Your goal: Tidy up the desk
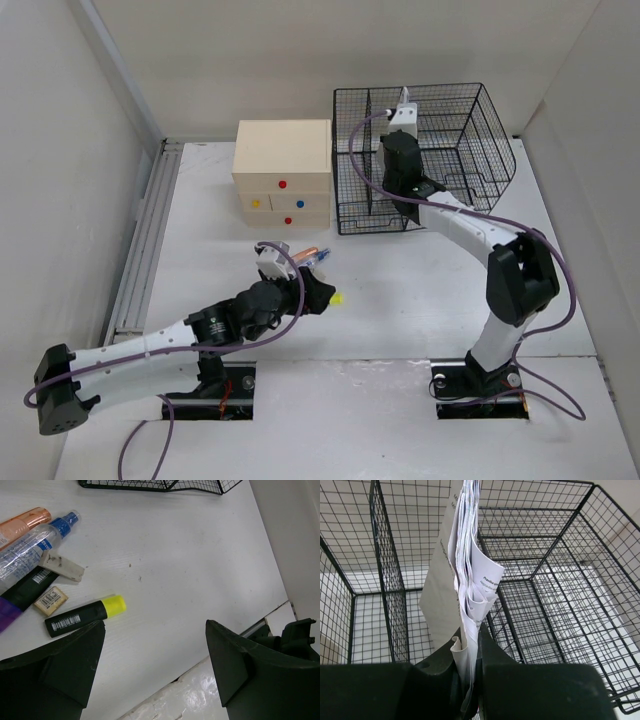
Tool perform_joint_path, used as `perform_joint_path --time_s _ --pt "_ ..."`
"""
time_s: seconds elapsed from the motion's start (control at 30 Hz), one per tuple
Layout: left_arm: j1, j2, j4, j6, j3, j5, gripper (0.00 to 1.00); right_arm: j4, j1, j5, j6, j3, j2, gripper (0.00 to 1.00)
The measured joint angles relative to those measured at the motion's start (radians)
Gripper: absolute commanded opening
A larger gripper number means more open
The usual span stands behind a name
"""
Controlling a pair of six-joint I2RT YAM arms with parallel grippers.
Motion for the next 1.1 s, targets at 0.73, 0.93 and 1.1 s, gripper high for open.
perform_joint_path --time_s 0.73,0.93,1.1 --pt "0.001 -0.036 -0.069 0.044 0.062 -0.104 0.78 -0.141 0.047 -0.293 -0.159 -0.043 -0.262 1.0" --pt "0.07 -0.04 -0.083 0.089 0.193 -0.196 0.57 -0.222 -0.037 -0.583 -0.168 -0.043 -0.531 0.0" --pt "0.24 -0.014 -0.061 0.138 0.234 -0.195 0.09 -0.338 -0.084 -0.85 -0.155 -0.05 -0.631 0.97"
